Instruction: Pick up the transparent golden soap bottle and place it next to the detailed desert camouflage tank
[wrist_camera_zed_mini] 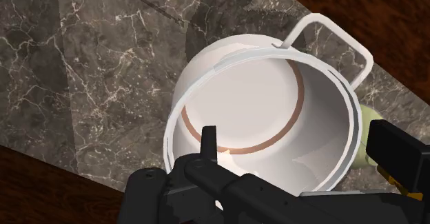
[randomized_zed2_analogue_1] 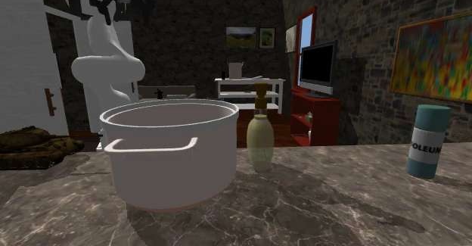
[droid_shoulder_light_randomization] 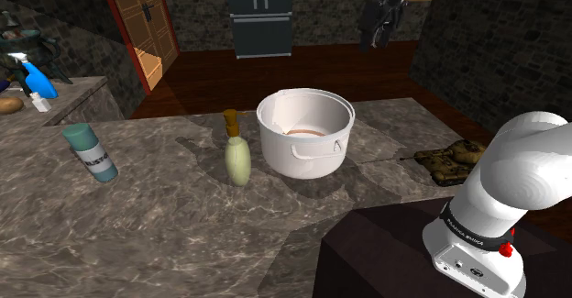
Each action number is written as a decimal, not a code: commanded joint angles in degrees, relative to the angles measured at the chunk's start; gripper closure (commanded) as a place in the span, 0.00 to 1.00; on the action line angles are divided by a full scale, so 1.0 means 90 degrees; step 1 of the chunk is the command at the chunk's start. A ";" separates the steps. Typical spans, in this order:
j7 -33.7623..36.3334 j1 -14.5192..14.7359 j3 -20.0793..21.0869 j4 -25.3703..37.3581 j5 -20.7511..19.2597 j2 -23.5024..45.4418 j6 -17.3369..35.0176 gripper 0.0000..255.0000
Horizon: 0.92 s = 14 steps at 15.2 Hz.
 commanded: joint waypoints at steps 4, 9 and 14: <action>0.0622 0.0033 0.0446 -0.0367 0.0206 0.0015 0.0561 0.00; 0.1666 0.0073 0.1228 -0.0748 0.0493 0.0307 0.1536 0.00; 0.2753 0.0019 0.2059 -0.0826 0.0617 0.0927 0.2523 0.00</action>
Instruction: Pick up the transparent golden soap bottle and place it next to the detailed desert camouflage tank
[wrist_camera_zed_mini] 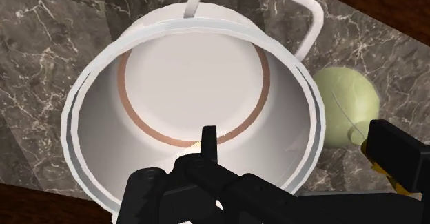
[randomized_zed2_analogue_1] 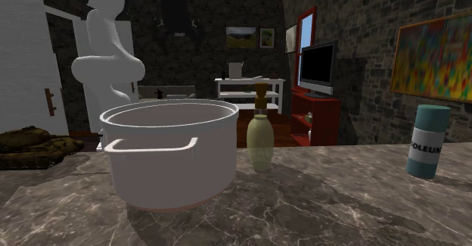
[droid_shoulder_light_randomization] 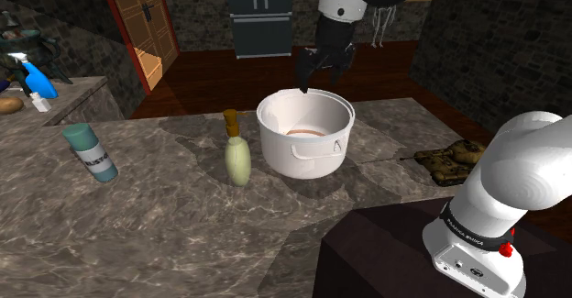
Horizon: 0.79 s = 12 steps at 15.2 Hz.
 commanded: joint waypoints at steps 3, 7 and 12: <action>0.0913 -0.0144 0.0675 0.0062 -0.0060 0.0667 0.0831 0.00; 0.1973 -0.0422 0.1411 0.0366 -0.0412 0.1493 0.1514 0.00; 0.3643 -0.0936 0.2368 0.1019 -0.1503 0.2772 0.2134 0.00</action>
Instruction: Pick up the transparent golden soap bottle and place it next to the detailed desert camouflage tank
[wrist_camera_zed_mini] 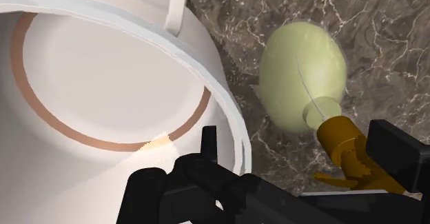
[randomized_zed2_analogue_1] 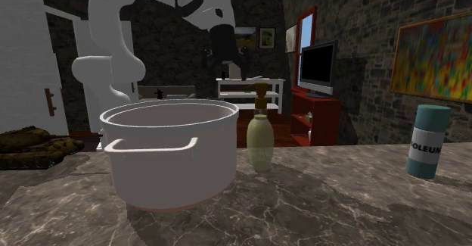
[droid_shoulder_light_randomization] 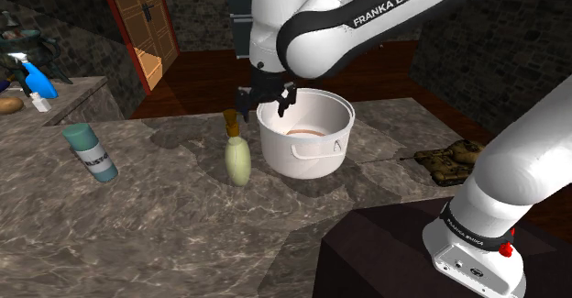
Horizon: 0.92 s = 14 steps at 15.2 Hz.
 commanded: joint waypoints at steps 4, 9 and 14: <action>0.2074 -0.0316 0.0717 0.0888 -0.1808 0.1539 0.0235 0.00; 0.3137 -0.0034 0.0617 0.1454 -0.2944 0.2504 0.0197 0.00; 0.3448 0.0078 0.0438 0.1476 -0.3439 0.2938 0.0443 0.00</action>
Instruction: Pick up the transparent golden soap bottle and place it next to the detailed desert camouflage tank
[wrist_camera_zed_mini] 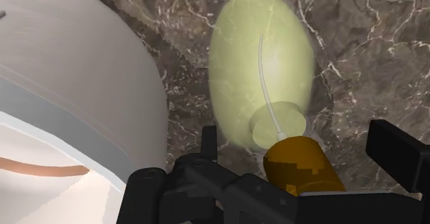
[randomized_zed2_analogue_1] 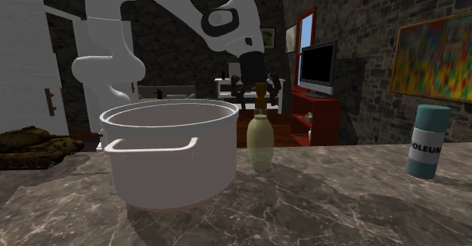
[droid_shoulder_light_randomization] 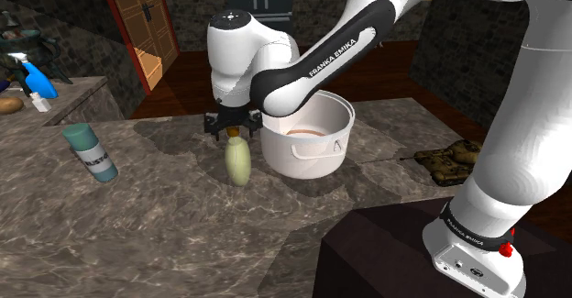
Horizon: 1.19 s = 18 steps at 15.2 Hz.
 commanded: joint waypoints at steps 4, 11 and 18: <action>0.0081 0.0037 -0.0044 0.0018 -0.0120 0.0105 0.0048 0.00; 0.0079 0.0037 -0.0043 0.0017 -0.0119 0.0104 0.0048 1.00; 0.0081 0.0037 -0.0044 0.0018 -0.0120 0.0105 0.0048 1.00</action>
